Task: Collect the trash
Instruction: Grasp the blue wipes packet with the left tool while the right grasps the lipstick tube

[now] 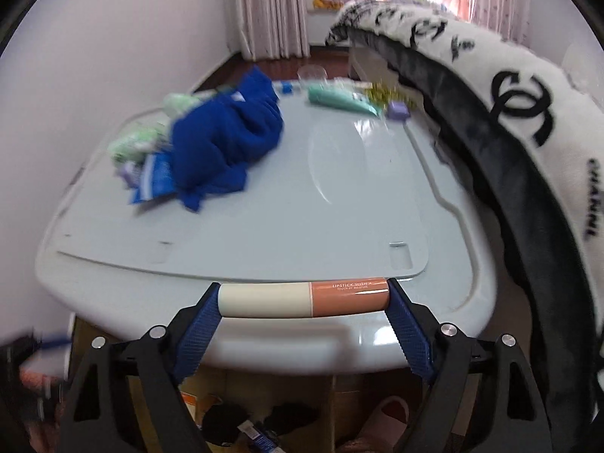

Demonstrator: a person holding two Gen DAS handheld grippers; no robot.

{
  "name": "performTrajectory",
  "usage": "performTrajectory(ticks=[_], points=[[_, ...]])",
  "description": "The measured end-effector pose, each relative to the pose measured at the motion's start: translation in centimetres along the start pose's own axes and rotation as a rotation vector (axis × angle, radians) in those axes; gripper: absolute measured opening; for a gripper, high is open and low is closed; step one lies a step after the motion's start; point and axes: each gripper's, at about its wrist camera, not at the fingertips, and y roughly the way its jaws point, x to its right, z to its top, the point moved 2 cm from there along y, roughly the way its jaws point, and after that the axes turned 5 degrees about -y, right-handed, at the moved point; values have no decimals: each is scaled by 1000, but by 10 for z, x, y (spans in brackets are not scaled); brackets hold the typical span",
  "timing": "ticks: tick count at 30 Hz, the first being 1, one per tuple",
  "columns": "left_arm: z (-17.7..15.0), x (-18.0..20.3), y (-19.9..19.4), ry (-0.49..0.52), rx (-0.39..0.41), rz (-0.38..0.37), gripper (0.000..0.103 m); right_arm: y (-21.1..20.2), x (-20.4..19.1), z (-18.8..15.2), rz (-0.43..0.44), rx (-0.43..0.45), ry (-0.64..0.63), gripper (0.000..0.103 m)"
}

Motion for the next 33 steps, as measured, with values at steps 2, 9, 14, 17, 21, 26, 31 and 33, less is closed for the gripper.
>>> performTrajectory(ticks=[2, 9, 14, 17, 21, 26, 31, 33], points=[[38, 7, 5, -11, 40, 23, 82, -20, -1, -8, 16, 36, 30, 82], [157, 7, 62, -220, 52, 42, 82, -33, -8, -22, 48, 73, 42, 83], [184, 2, 101, -328, -28, 25, 43, -19, -20, -18, 119, 46, 15, 83], [184, 7, 101, -323, -37, 21, 26, -21, -27, -16, 133, 56, -14, 83], [173, 11, 77, -284, -3, 27, 13, -26, -29, -16, 148, 69, -9, 82], [138, 19, 16, -165, 33, -59, 12, -35, -28, -18, 165, 83, 14, 83], [63, 21, -47, -38, 29, -69, 12, -48, -36, -28, 193, 80, 16, 83], [24, 21, -58, 24, -8, -46, 12, -48, -43, -41, 214, 41, 21, 83]])
